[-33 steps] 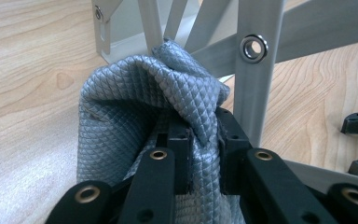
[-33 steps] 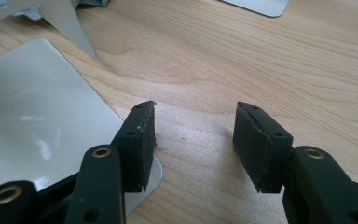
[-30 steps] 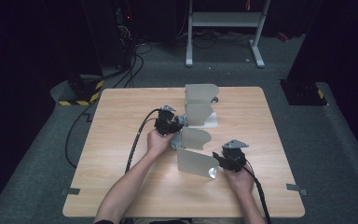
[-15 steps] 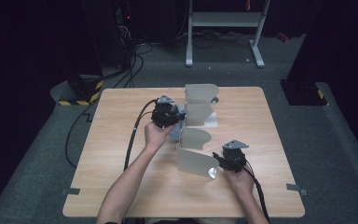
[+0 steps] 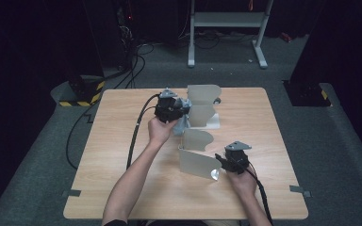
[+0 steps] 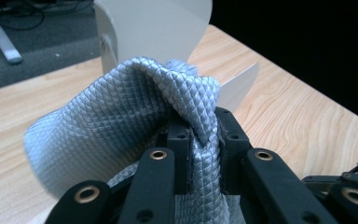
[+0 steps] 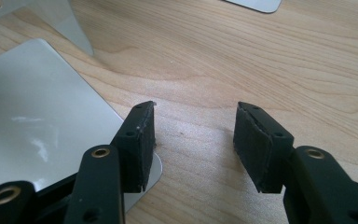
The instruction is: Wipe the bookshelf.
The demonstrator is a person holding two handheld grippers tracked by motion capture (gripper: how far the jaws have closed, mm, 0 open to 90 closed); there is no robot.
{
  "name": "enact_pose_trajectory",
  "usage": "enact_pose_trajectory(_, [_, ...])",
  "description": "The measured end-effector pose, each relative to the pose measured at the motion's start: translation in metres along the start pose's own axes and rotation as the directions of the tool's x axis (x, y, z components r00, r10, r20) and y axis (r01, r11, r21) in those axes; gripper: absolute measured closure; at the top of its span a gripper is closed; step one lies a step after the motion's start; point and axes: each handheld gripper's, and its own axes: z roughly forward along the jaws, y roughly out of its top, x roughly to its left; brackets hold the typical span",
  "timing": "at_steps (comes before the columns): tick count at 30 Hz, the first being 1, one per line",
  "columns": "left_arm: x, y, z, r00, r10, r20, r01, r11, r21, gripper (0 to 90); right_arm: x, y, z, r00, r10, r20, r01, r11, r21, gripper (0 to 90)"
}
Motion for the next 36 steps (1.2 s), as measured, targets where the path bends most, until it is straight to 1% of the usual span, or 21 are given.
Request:
enact_pose_trajectory(1, [0.001, -0.001, 0.000, 1.0000, -0.009, 0.002, 0.009, 1.0000, -0.002, 78.5, 0.000, 0.000, 0.000, 1.0000, 0.004, 0.000, -0.004, 1.000, 0.001, 48.9])
enact_pose_trajectory(2, [0.001, -0.002, -0.001, 1.0000, -0.006, -0.001, 0.006, 1.0000, -0.001, 78.5, 0.000, 0.000, 0.000, 1.0000, 0.004, 0.000, -0.004, 1.000, 0.001, 48.9])
enact_pose_trajectory(4, [0.000, -0.004, -0.001, 0.9998, 0.015, -0.013, -0.014, 0.9998, 0.010, 78.5, 0.000, 0.000, 0.000, 1.0000, 0.003, 0.001, -0.003, 1.000, 0.001, 49.0])
enact_pose_trajectory(6, [0.002, -0.007, 0.000, 0.9995, 0.026, -0.019, -0.026, 0.9994, 0.024, 78.5, 0.000, 0.000, 0.000, 1.0000, 0.002, 0.001, -0.002, 1.000, 0.000, 48.9])
enact_pose_trajectory(9, [0.007, -0.008, 0.000, 0.9999, 0.001, -0.011, -0.001, 0.9998, 0.020, 78.5, 0.000, 0.000, 0.000, 1.0000, 0.003, 0.002, -0.003, 1.000, 0.001, 48.9])
enact_pose_trajectory(12, [0.008, -0.009, 0.000, 0.9998, 0.005, -0.018, -0.005, 0.9999, 0.015, 78.3, 0.000, 0.000, 0.000, 1.0000, 0.002, 0.002, -0.002, 1.000, 0.001, 48.9])
enact_pose_trajectory(16, [0.010, -0.012, -0.001, 0.9998, -0.017, -0.009, 0.017, 0.9999, -0.005, 78.1, 0.000, 0.000, 0.000, 1.0000, 0.001, 0.001, -0.001, 1.000, 0.000, 48.9])
enact_pose_trajectory(18, [0.012, -0.013, -0.003, 0.9996, -0.025, -0.012, 0.025, 0.9996, -0.008, 78.1, 0.000, 0.000, 0.000, 1.0000, 0.002, 0.002, -0.002, 1.000, 0.000, 48.8])
enact_pose_trajectory(20, [0.012, -0.012, -0.005, 0.9995, -0.025, -0.021, 0.025, 0.9996, -0.013, 78.1, 0.000, 0.000, 0.000, 1.0000, 0.002, 0.002, -0.002, 1.000, 0.000, 48.8])
enact_pose_trajectory(22, [0.013, -0.011, -0.007, 0.9993, -0.031, -0.020, 0.031, 0.9992, -0.027, 78.1, 0.000, 0.000, 0.000, 1.0000, 0.001, 0.002, -0.001, 1.000, 0.000, 48.9])
enact_pose_trajectory(24, [0.015, -0.011, -0.007, 0.9989, -0.046, -0.011, 0.045, 0.9980, -0.045, 78.1, 0.000, 0.000, 0.000, 1.0000, 0.003, 0.002, -0.003, 1.000, 0.000, 48.7])
enact_pose_trajectory(26, [0.016, -0.009, -0.007, 0.9986, -0.052, -0.008, 0.052, 0.9975, -0.047, 78.1, 0.000, 0.000, 0.000, 1.0000, 0.001, 0.002, -0.001, 1.000, 0.000, 48.5])
enact_pose_trajectory(28, [0.016, -0.008, -0.003, 0.9987, -0.048, -0.015, 0.048, 0.9984, -0.031, 78.1, 0.000, 0.000, 0.000, 1.0000, 0.001, 0.002, -0.001, 1.000, 0.000, 48.5])
enact_pose_trajectory(30, [0.017, -0.009, 0.002, 0.9986, -0.044, -0.030, 0.044, 0.9990, -0.013, 78.1, 0.000, 0.000, 0.000, 1.0000, 0.002, 0.002, -0.002, 1.000, 0.000, 48.6])
enact_pose_trajectory(33, [0.020, -0.015, 0.012, 0.9978, -0.063, -0.024, 0.063, 0.9978, 0.021, 78.1, 0.000, -0.001, -0.001, 1.0000, 0.002, 0.002, -0.002, 1.000, 0.000, 48.5])
enact_pose_trajectory(36, [0.020, -0.022, 0.023, 0.9977, -0.063, -0.026, 0.064, 0.9962, 0.058, 78.2, 0.000, -0.001, -0.001, 1.0000, 0.002, 0.002, -0.002, 1.000, 0.001, 48.5])
